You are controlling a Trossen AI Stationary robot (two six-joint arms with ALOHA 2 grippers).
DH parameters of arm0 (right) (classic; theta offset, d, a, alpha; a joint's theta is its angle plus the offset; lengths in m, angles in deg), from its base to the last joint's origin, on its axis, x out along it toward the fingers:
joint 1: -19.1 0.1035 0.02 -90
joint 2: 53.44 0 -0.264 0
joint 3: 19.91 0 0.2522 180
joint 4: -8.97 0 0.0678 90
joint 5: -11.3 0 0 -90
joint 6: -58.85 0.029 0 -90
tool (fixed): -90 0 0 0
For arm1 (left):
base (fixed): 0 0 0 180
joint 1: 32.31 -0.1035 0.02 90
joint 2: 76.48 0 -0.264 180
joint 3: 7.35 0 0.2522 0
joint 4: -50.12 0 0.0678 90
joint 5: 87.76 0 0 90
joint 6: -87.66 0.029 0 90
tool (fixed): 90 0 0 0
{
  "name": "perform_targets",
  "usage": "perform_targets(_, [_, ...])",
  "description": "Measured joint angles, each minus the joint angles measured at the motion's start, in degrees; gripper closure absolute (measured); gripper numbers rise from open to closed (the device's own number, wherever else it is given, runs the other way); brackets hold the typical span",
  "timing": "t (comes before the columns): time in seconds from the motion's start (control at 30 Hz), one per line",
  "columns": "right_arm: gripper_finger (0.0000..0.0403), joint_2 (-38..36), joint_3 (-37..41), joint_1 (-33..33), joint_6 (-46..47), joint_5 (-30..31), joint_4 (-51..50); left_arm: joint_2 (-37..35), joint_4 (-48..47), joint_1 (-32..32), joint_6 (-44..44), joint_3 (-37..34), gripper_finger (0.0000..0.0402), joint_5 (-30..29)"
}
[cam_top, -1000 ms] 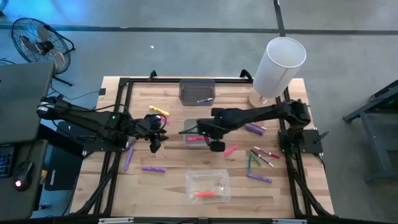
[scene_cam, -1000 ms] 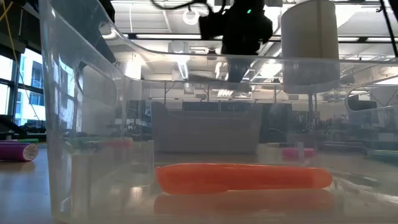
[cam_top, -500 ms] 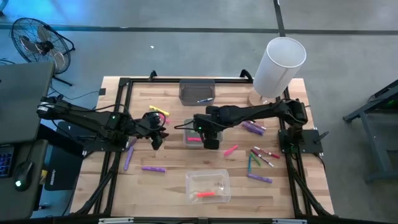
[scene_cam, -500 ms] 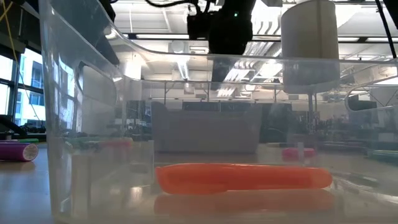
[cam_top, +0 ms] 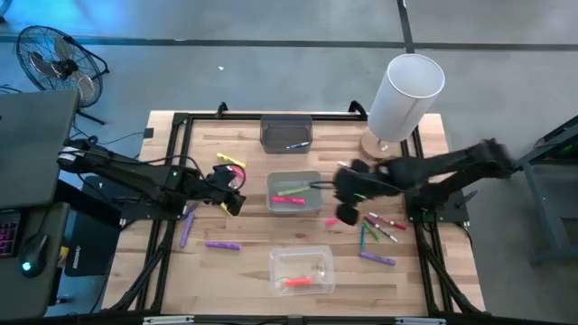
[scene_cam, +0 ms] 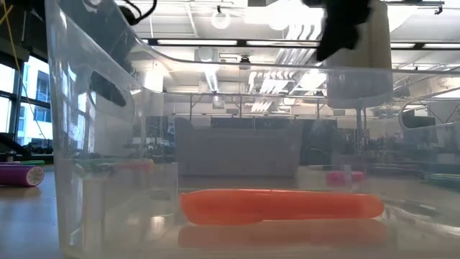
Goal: Pick & Place Markers
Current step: Put the yellow pen into the transparent bin
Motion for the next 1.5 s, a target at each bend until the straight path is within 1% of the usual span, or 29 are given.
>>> perform_targets(0.1, [0.0395, -7.9, 6.4, 5.4, 6.3, 4.1, 1.1, 1.6, 0.0, 0.0, -3.4, 0.0, 0.0237, 0.0])
perform_targets(0.23, [0.0395, -15.3, 12.7, 12.1, 14.9, 9.2, 1.2, 3.6, -1.4, 0.0, -7.2, 0.8, 0.0237, 0.1])
perform_targets(0.37, [0.0401, -18.3, 17.3, 16.7, 18.5, 10.7, 1.3, 6.2, -4.7, 0.0, -10.5, 4.1, 0.0237, 0.2])
perform_targets(0.47, [0.0399, -18.6, 19.6, 18.1, 19.3, 10.3, 1.3, 8.6, -8.8, 0.0, -9.7, 7.7, 0.0237, 0.2])
perform_targets(0.5, [0.0399, -18.6, 20.3, 18.4, 19.5, 9.9, 1.5, 9.3, -10.5, 0.0, -8.1, 9.1, 0.0237, 0.4])
perform_targets(0.57, [0.0401, -18.5, 21.7, 18.4, 19.5, 8.3, 2.0, 11.2, -14.8, 0.0, -1.9, 11.9, 0.0239, 1.6])
perform_targets(0.67, [0.0401, -18.5, 23.0, 18.4, 20.3, 6.4, 3.0, 13.5, -20.6, 0.0, 12.3, 14.9, 0.0252, 6.0])
perform_targets(0.83, [0.0402, -18.4, 23.5, 18.4, 20.5, 6.1, 5.9, 16.0, -22.5, 0.0, 37.2, 15.3, 0.0279, 15.6])
perform_targets(0.93, [0.0401, -18.4, 23.5, 18.4, 20.4, 7.3, 8.4, 17.7, -24.3, 0.0, 46.7, 15.3, 0.0293, 17.3])
perform_targets(1.13, [0.0402, -18.4, 23.5, 18.4, 20.5, 10.4, 14.1, 21.8, -28.4, 0.0, 61.3, 15.3, 0.0320, 16.7])
perform_targets(1.27, [0.0402, -18.4, 23.5, 18.4, 22.3, 13.8, 16.5, 24.1, -27.8, 0.0, 68.7, 14.6, 0.0327, 15.9])
perform_targets(1.37, [0.0402, -18.4, 23.5, 18.4, 23.5, 15.5, 17.3, 24.4, -26.1, 0.0, 70.0, 11.7, 0.0327, 14.0])
perform_targets(1.5, [0.0402, -18.4, 23.5, 18.4, 23.6, 17.5, 19.1, 24.4, -23.2, -0.1, 67.9, 8.1, 0.0328, 11.2])
